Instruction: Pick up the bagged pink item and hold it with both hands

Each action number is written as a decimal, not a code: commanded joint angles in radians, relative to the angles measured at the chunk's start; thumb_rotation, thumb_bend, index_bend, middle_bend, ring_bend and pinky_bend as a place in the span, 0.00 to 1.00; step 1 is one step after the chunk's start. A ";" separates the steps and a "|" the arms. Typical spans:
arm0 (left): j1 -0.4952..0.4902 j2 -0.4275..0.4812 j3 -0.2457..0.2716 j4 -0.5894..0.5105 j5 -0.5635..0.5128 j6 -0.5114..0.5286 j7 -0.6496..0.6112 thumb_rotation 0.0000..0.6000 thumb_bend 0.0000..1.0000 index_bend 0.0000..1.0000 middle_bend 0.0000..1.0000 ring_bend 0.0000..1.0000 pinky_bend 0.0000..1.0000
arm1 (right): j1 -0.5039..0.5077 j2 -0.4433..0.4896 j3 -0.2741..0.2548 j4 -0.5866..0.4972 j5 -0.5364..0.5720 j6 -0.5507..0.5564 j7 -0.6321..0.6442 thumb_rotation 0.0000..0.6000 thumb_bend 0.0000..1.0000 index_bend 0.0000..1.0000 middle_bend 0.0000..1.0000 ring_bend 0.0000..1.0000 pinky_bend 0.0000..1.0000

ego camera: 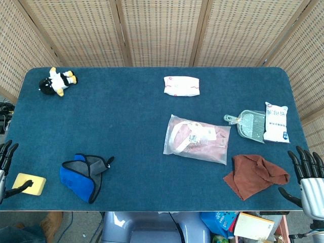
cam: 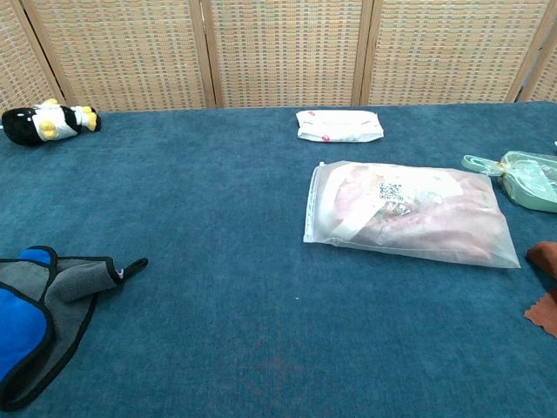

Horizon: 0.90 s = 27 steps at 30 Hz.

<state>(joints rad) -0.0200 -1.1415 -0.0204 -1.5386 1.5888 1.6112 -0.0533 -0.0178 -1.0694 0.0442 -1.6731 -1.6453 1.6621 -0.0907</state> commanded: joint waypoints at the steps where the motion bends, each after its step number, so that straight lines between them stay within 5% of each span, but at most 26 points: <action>1: 0.000 -0.001 0.000 0.002 0.000 0.001 0.000 1.00 0.12 0.00 0.00 0.00 0.00 | 0.003 0.001 -0.003 -0.004 0.000 -0.010 -0.006 1.00 0.00 0.00 0.00 0.00 0.00; 9: 0.001 0.001 -0.009 0.011 -0.015 0.003 -0.022 1.00 0.12 0.00 0.00 0.00 0.00 | 0.060 -0.038 0.007 0.016 -0.014 -0.083 -0.012 1.00 0.00 0.00 0.00 0.00 0.00; 17: -0.009 -0.009 -0.016 0.015 -0.034 -0.020 0.000 1.00 0.12 0.00 0.00 0.00 0.00 | 0.285 -0.016 0.068 -0.072 0.104 -0.468 -0.013 1.00 0.00 0.00 0.00 0.00 0.00; 21: -0.018 -0.021 -0.025 0.019 -0.050 -0.035 0.022 1.00 0.12 0.00 0.00 0.00 0.00 | 0.424 -0.065 0.139 -0.103 0.280 -0.672 -0.112 1.00 0.00 0.00 0.00 0.00 0.00; 27: -0.031 -0.034 -0.036 0.025 -0.085 -0.070 0.050 1.00 0.12 0.00 0.00 0.00 0.00 | 0.582 -0.243 0.209 -0.040 0.614 -0.764 -0.321 1.00 0.00 0.00 0.00 0.00 0.00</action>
<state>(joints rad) -0.0478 -1.1727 -0.0540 -1.5152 1.5091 1.5466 -0.0076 0.4212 -1.1855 0.1826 -1.7403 -1.2541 0.9882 -0.2549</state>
